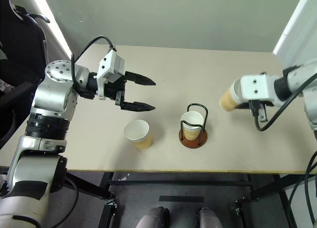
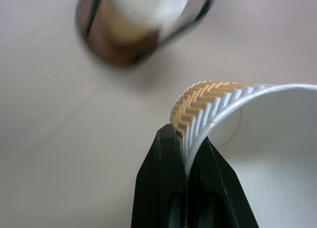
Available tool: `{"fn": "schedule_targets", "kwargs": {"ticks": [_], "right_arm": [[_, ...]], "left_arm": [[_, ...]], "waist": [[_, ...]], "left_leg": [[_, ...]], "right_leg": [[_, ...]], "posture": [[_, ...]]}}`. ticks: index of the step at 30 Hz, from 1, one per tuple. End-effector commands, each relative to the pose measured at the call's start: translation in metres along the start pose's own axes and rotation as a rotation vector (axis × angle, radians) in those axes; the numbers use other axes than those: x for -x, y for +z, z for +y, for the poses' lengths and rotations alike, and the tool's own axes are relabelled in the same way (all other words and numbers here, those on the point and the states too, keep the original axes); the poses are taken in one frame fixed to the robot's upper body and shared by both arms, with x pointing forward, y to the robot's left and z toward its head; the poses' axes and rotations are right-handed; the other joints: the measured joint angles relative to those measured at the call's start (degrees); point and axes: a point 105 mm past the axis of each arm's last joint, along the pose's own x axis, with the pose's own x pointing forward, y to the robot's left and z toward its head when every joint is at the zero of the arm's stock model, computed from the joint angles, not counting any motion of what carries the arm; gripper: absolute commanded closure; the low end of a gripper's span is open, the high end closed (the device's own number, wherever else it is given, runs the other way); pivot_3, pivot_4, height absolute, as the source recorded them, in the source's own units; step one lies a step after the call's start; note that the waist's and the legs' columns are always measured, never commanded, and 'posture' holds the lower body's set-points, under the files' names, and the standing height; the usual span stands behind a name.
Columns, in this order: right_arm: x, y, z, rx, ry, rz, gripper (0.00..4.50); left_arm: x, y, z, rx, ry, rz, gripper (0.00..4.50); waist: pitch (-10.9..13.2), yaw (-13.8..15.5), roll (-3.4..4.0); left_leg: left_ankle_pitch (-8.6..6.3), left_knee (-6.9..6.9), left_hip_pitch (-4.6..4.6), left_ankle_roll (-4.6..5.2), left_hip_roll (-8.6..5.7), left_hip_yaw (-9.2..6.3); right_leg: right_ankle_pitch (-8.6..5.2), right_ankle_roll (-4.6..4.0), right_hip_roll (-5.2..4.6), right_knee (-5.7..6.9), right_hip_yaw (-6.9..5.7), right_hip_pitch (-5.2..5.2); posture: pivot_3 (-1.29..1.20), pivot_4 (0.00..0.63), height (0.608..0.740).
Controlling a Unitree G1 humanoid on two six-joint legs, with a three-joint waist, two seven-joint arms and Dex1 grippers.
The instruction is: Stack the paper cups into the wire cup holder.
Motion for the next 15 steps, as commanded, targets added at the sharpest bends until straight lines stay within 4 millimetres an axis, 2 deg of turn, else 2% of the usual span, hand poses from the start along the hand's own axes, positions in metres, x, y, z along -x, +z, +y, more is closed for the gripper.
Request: {"fn": "schedule_targets", "kwargs": {"ticks": [1, 7, 15], "right_arm": [[0.013, 0.032, -0.004, 0.041, -0.037, -0.095, 4.46], [-0.004, 0.05, 0.015, 0.082, 0.053, -0.145, 4.46], [-0.03, 0.046, 0.009, 0.164, 0.08, -0.114, 4.46]], "left_arm": [[0.004, 0.011, 0.003, -0.047, 0.005, -0.017, 0.0], [0.001, 0.011, 0.002, -0.047, -0.002, -0.024, 0.0], [0.002, 0.012, 0.001, -0.046, 0.005, -0.025, 0.0]], "waist": [[0.0, 0.0, 0.0], [0.0, 0.1, 0.0], [0.0, -0.1, 0.0]], "left_leg": [[-0.01, 0.0, 0.0, -0.01, 0.0, 0.0], [-0.01, 0.02, -0.02, -0.02, -0.01, 0.0], [-0.01, 0.03, 0.01, -0.01, -0.01, -0.01]], "right_leg": [[-0.03, -0.04, 0.0, -0.01, 0.0, 0.0], [-0.1, -0.13, 0.0, -0.02, 0.0, 0.0], [-0.03, 0.0, 0.0, 0.03, 0.01, -0.02]], "posture": [[0.0, 0.15, 0.74], [0.0, 0.15, 0.74], [0.0, 0.15, 0.74]]}}
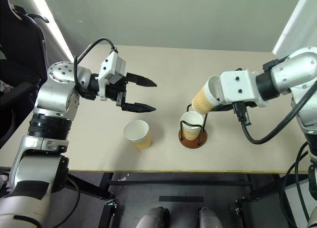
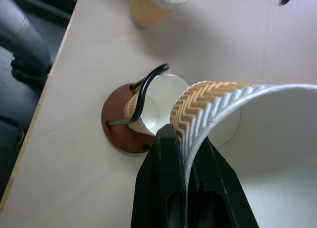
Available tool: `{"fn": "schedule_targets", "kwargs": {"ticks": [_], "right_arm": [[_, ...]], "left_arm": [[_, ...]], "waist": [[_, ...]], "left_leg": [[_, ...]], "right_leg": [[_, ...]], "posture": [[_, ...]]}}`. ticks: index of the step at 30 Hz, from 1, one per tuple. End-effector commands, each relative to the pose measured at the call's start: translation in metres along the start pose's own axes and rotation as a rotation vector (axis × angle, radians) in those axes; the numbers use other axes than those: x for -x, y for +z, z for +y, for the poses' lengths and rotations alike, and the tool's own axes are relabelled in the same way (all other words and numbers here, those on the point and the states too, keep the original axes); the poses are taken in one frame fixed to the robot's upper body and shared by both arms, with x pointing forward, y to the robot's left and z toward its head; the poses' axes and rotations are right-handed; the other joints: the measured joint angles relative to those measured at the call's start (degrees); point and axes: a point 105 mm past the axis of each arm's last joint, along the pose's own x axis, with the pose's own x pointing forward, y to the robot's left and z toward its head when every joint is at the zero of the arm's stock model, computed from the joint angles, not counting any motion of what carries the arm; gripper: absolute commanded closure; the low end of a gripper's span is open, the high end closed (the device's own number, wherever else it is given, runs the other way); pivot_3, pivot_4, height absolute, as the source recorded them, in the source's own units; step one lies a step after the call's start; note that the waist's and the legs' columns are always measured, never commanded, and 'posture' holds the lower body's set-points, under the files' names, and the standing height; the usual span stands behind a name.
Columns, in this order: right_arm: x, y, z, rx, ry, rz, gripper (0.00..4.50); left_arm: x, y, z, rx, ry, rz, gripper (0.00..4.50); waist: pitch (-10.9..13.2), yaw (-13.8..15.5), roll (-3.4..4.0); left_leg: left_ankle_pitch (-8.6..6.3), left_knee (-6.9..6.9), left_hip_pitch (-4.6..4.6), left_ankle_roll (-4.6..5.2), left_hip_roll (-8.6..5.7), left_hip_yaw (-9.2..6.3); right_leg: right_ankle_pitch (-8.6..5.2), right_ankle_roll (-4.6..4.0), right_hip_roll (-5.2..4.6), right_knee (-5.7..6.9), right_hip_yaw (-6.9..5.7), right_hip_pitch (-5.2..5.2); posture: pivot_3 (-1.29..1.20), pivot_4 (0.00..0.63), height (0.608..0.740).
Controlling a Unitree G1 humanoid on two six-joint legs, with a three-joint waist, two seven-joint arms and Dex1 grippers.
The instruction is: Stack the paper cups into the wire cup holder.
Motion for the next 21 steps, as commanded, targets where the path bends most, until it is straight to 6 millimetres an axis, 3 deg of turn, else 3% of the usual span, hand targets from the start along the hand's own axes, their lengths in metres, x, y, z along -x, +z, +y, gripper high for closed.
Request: {"fn": "schedule_targets", "kwargs": {"ticks": [1, 21], "right_arm": [[0.0, 0.004, -0.008, 0.057, -0.024, 0.011, 4.46], [-0.035, -0.015, 0.007, 0.122, 0.053, 0.059, 4.46]], "left_arm": [[0.005, 0.013, 0.002, -0.048, 0.019, -0.015, 0.0], [0.005, 0.017, 0.001, -0.052, 0.029, -0.017, 0.0]], "waist": [[0.0, 0.0, 0.0], [0.0, 0.0, 0.0]], "left_leg": [[0.0, 0.01, 0.0, 0.0, 0.0, 0.0], [-0.01, 0.01, -0.03, 0.01, 0.0, 0.0]], "right_leg": [[0.01, 0.01, 0.0, 0.0, 0.0, 0.0], [0.01, 0.02, 0.0, 0.0, -0.01, -0.03]], "posture": [[0.0, 0.15, 0.74], [0.0, 0.15, 0.74]]}}
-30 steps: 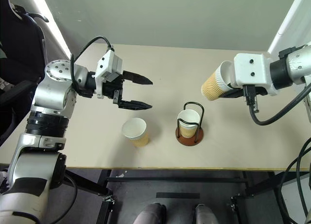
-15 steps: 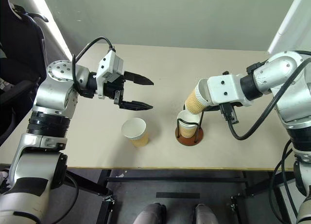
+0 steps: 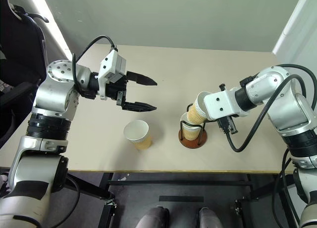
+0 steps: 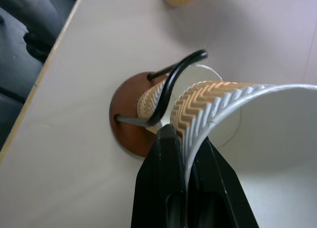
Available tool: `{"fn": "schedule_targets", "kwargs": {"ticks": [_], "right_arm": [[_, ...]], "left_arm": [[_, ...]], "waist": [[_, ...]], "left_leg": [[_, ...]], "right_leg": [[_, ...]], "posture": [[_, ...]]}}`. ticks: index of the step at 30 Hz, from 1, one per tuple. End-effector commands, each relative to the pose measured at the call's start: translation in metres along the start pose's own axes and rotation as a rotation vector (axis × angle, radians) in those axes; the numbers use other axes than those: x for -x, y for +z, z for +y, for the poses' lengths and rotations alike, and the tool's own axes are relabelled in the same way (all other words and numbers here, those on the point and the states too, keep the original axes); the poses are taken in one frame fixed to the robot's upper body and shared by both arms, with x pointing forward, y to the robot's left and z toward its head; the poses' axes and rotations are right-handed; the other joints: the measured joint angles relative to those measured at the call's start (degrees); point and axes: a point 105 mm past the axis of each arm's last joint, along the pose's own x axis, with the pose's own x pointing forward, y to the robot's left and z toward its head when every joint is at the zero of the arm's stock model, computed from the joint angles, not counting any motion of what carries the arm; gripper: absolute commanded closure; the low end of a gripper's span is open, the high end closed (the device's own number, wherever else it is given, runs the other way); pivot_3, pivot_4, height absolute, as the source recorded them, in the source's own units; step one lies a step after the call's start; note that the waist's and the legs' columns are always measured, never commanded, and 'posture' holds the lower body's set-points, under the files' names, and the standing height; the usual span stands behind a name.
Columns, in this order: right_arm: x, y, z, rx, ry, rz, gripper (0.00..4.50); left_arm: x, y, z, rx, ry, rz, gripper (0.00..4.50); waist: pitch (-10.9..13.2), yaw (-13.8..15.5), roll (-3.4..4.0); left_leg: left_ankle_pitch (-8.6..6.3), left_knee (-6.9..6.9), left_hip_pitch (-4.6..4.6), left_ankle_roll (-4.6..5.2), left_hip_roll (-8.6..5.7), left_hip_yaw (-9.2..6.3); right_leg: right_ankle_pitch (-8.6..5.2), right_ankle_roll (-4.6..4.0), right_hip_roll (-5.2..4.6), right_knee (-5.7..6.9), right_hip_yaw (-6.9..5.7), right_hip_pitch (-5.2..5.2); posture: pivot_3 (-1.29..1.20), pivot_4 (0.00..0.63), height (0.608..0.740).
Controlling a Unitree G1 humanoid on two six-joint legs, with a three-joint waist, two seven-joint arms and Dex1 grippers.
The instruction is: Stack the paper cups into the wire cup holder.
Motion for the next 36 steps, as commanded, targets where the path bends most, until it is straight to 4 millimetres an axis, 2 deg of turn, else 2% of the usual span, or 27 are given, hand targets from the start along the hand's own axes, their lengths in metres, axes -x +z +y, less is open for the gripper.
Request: {"fn": "schedule_targets", "kwargs": {"ticks": [1, 6, 9, 20, 21, 23, 26, 30, 32, 36], "right_arm": [[0.0, -0.001, -0.005, 0.04, -0.034, 0.028, 4.46], [-0.002, -0.003, -0.009, 0.052, -0.048, 0.037, 4.46], [-0.002, -0.002, -0.011, 0.058, -0.052, 0.031, 3.88], [0.004, 0.001, -0.01, 0.046, -0.048, 0.009, 0.18], [0.005, 0.004, -0.014, 0.026, -0.072, -0.013, 0.05], [0.012, 0.015, -0.024, -0.063, -0.136, -0.101, 0.05], [0.033, 0.031, -0.035, -0.218, -0.211, -0.243, 0.05], [0.051, 0.041, -0.023, -0.335, -0.188, -0.334, 0.05], [0.056, 0.041, -0.017, -0.372, -0.174, -0.345, 0.05], [0.062, 0.04, -0.013, -0.41, -0.175, -0.345, 0.05]], "left_arm": [[0.006, 0.012, 0.002, -0.04, 0.02, -0.022, 0.0], [0.005, 0.012, 0.002, -0.041, 0.019, -0.023, 0.0], [0.005, 0.012, 0.002, -0.041, 0.02, -0.023, 0.0], [0.004, 0.012, 0.003, -0.038, 0.021, -0.027, 0.0], [0.004, 0.012, 0.003, -0.038, 0.021, -0.027, 0.0], [0.004, 0.013, 0.003, -0.039, 0.024, -0.03, 0.0], [0.007, 0.016, 0.0, -0.061, 0.017, -0.024, 0.0], [0.016, 0.02, -0.009, -0.095, -0.032, 0.03, 0.0], [0.022, 0.019, -0.017, -0.114, -0.079, 0.079, 0.0], [0.03, 0.012, -0.031, -0.13, -0.152, 0.167, 0.0]], "waist": [[0.0, 0.0, 0.0], [0.0, 0.0, 0.0], [0.0, 0.0, 0.0], [0.0, 0.0, 0.0], [0.0, 0.0, 0.0], [0.0, -0.1, 0.0], [0.0, -0.2, 0.0], [0.0, 0.1, -0.01], [0.0, 0.0, -0.01], [0.0, -0.1, 0.0]], "left_leg": [[0.0, 0.0, 0.0, 0.0, 0.0, 0.0], [0.0, 0.0, 0.0, 0.0, 0.0, 0.0], [-0.01, 0.0, -0.01, 0.01, 0.0, 0.0], [-0.01, 0.0, -0.01, 0.0, 0.0, 0.0], [-0.01, 0.0, 0.0, 0.0, 0.0, 0.0], [0.0, 0.0, 0.0, 0.0, 0.0, 0.0], [0.01, -0.02, -0.01, -0.03, 0.0, 0.01], [0.01, -0.03, -0.07, -0.07, -0.01, 0.01], [0.09, -0.03, -0.07, -0.27, -0.02, 0.01], [0.07, -0.08, -0.02, -0.32, -0.02, 0.01]], "right_leg": [[0.0, 0.0, 0.0, 0.0, 0.0, 0.0], [0.01, 0.02, 0.0, 0.0, 0.0, 0.0], [0.01, 0.02, 0.0, -0.01, 0.0, 0.0], [0.01, 0.02, 0.0, -0.01, 0.0, 0.0], [0.01, 0.02, 0.0, -0.01, 0.0, 0.0], [0.01, 0.02, 0.0, -0.01, 0.0, 0.0], [0.01, 0.01, 0.0, 0.0, 0.0, -0.01], [-0.1, -0.16, 0.01, -0.05, -0.01, -0.02], [-0.41, -0.56, 0.01, -0.06, 0.0, -0.01], [-0.49, -0.52, 0.02, -0.03, 0.03, -0.03]], "posture": [[0.0, 0.15, 0.74], [0.0, 0.15, 0.74], [0.0, 0.15, 0.74], [0.0, 0.15, 0.74], [0.0, 0.15, 0.74], [0.0, 0.15, 0.74], [0.0, 0.15, 0.74], [0.0, 0.15, 0.74], [0.0, 0.15, 0.74], [0.0, 0.15, 0.74]]}}
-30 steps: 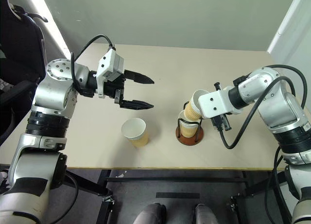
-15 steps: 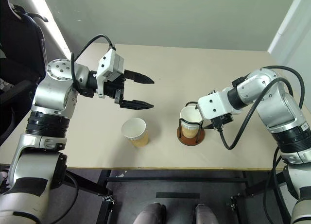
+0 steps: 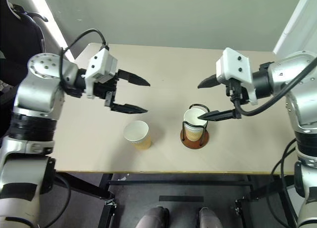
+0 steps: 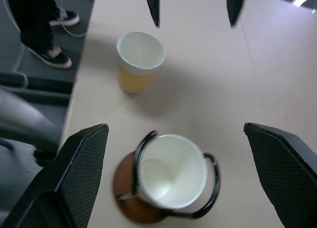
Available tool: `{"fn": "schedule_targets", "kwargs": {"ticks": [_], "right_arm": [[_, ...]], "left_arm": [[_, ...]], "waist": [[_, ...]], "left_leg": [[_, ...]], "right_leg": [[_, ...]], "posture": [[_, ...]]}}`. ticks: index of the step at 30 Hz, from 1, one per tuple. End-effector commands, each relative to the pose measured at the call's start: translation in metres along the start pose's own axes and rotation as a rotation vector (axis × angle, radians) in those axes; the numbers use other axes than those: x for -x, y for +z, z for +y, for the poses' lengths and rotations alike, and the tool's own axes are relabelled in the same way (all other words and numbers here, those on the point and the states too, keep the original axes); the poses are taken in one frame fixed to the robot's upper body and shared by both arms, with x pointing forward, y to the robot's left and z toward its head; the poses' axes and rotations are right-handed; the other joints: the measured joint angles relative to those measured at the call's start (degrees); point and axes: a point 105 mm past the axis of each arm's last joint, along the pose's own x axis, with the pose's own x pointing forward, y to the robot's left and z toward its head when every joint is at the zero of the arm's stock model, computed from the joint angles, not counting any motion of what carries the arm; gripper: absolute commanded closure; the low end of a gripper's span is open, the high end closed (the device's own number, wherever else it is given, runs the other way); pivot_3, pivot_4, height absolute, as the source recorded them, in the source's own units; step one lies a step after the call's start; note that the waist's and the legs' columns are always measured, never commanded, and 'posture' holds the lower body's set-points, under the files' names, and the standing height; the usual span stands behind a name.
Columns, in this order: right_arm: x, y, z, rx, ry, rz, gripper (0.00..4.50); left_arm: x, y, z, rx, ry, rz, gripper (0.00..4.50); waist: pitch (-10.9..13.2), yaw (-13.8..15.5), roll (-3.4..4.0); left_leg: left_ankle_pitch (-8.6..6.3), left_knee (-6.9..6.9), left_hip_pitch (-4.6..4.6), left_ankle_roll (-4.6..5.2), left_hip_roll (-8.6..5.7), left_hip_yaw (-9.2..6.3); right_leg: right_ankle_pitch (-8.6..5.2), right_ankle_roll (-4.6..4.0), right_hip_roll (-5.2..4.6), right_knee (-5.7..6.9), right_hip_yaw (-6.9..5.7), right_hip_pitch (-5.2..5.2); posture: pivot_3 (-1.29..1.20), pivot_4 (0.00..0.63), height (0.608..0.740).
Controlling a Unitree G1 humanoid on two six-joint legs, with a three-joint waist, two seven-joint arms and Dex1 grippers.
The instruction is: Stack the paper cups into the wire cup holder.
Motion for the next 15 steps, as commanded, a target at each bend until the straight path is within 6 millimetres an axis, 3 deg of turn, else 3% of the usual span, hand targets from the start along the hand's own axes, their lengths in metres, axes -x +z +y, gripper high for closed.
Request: {"fn": "schedule_targets", "kwargs": {"ticks": [1, 7, 15], "right_arm": [[0.012, 0.011, 0.002, 0.011, -0.024, -0.03, 0.05], [0.012, 0.013, 0.011, 0.011, 0.019, -0.05, 0.05], [0.013, 0.009, 0.01, 0.01, 0.006, -0.036, 0.05]], "left_arm": [[0.003, 0.003, -0.015, -0.043, -0.087, 0.043, 0.0], [0.011, -0.04, -0.031, -0.099, -0.153, 0.286, 0.0], [0.001, -0.051, -0.038, -0.111, -0.195, 0.297, 0.0]], "waist": [[0.0, 0.0, 0.0], [0.0, -0.2, 0.0], [0.0, -0.1, 0.0]], "left_leg": [[-0.05, -0.02, 0.01, 0.09, 0.0, 0.0], [-0.09, -0.15, 0.1, 0.16, 0.01, -0.03], [-0.11, -0.13, 0.05, 0.19, 0.01, -0.04]], "right_leg": [[0.0, 0.0, 0.0, 0.04, 0.0, -0.02], [-0.03, -0.05, 0.02, 0.13, 0.01, -0.06], [-0.06, -0.1, 0.01, 0.14, 0.0, -0.08]], "posture": [[0.0, 0.15, 0.74], [0.0, 0.15, 0.74], [0.0, 0.15, 0.74]]}}
